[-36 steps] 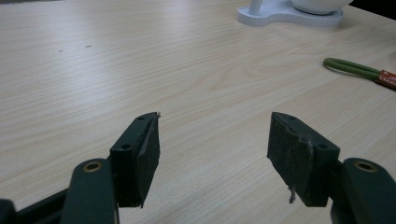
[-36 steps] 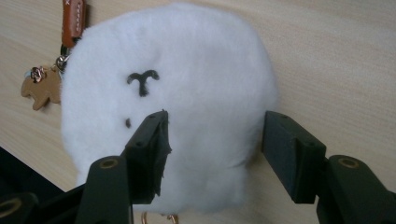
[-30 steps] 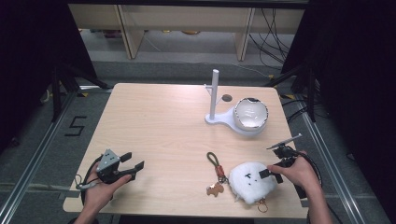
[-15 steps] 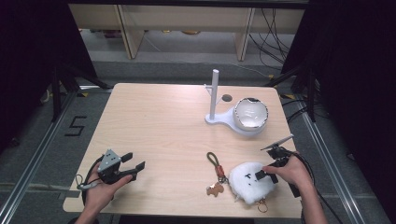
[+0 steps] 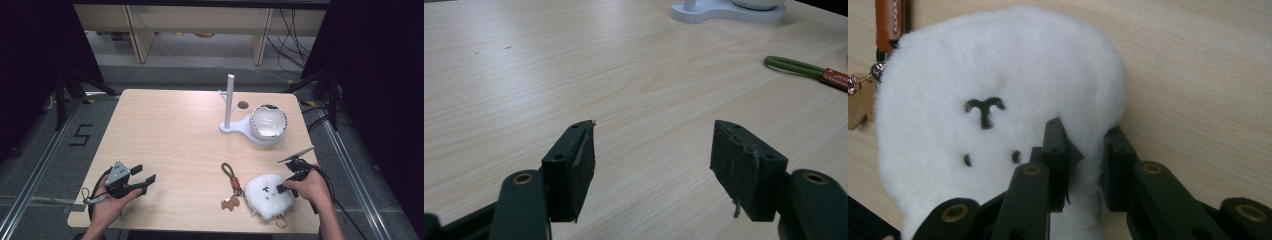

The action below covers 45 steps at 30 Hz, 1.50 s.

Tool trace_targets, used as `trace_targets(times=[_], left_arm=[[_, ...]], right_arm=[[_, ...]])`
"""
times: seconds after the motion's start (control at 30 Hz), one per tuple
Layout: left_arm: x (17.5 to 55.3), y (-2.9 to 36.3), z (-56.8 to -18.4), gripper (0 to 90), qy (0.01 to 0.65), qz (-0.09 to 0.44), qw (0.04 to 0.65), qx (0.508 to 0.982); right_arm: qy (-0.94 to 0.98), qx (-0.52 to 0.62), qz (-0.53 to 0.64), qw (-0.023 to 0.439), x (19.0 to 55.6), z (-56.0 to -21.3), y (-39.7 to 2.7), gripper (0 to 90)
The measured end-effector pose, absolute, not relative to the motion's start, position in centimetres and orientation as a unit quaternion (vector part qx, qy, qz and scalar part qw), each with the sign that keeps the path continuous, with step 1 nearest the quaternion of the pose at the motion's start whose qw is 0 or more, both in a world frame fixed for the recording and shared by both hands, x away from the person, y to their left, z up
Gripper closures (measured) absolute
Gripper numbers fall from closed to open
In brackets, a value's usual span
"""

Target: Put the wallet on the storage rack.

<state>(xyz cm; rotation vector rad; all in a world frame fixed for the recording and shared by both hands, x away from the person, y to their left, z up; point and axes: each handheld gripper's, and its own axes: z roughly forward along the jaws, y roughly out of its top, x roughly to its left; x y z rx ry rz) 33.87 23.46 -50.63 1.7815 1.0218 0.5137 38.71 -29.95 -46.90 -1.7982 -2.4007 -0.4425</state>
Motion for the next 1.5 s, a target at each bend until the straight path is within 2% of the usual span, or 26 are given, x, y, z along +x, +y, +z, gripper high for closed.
trace_targets(times=[0.13,0.17,0.3,0.33,0.37,0.8,0.83,0.9,1.0,1.03,1.27,1.3,1.5], left_arm=[[34.0,23.5,-50.6,33.8,0.419,0.211,0.494,0.732],[33.9,23.5,-50.6,33.8,0.421,0.212,0.490,0.734],[33.9,23.4,-50.7,33.8,0.419,0.211,0.489,0.735],[33.9,23.3,-50.6,33.8,0.419,0.211,0.491,0.734],[33.9,23.3,-50.6,33.8,0.418,0.212,0.491,0.734],[33.9,23.5,-50.6,33.8,0.422,0.211,0.491,0.733],[33.9,23.5,-50.6,33.8,0.420,0.210,0.495,0.731],[33.9,23.5,-50.6,33.8,0.420,0.211,0.495,0.731],[33.9,23.5,-50.7,33.8,0.421,0.210,0.495,0.730],[33.9,23.5,-50.7,33.8,0.421,0.210,0.495,0.730],[33.9,23.5,-50.7,33.8,0.422,0.210,0.495,0.730],[33.9,23.6,-50.7,33.8,0.422,0.210,0.495,0.730],[33.8,23.6,-50.6,33.8,0.424,0.213,0.492,0.730]], right_arm=[[-0.784,-0.598,-0.159,0.052,38.1,-46.4,-30.0,77.9],[-0.735,-0.651,-0.178,0.066,37.2,-45.7,-29.0,77.9],[-0.767,-0.612,-0.185,0.040,37.1,-45.2,-29.8,77.9],[-0.787,-0.582,-0.202,0.009,37.2,-45.1,-30.5,78.0],[-0.791,-0.577,-0.204,0.002,37.2,-44.9,-30.6,78.1],[-0.767,-0.584,-0.266,-0.022,36.2,-41.2,-31.6,78.6],[-0.774,-0.569,-0.276,-0.043,36.4,-41.2,-31.9,78.6],[-0.768,-0.575,-0.278,-0.041,36.3,-40.8,-31.9,78.6],[-0.767,-0.568,-0.290,-0.061,36.4,-40.0,-32.2,78.6],[-0.752,-0.591,-0.290,-0.048,36.2,-39.6,-31.9,78.6],[-0.741,-0.591,-0.315,-0.058,36.4,-38.7,-32.0,78.7],[-0.741,-0.592,-0.314,-0.041,36.3,-38.5,-32.1,78.7],[-0.751,-0.572,-0.318,-0.086,36.7,-37.9,-32.6,78.7]])
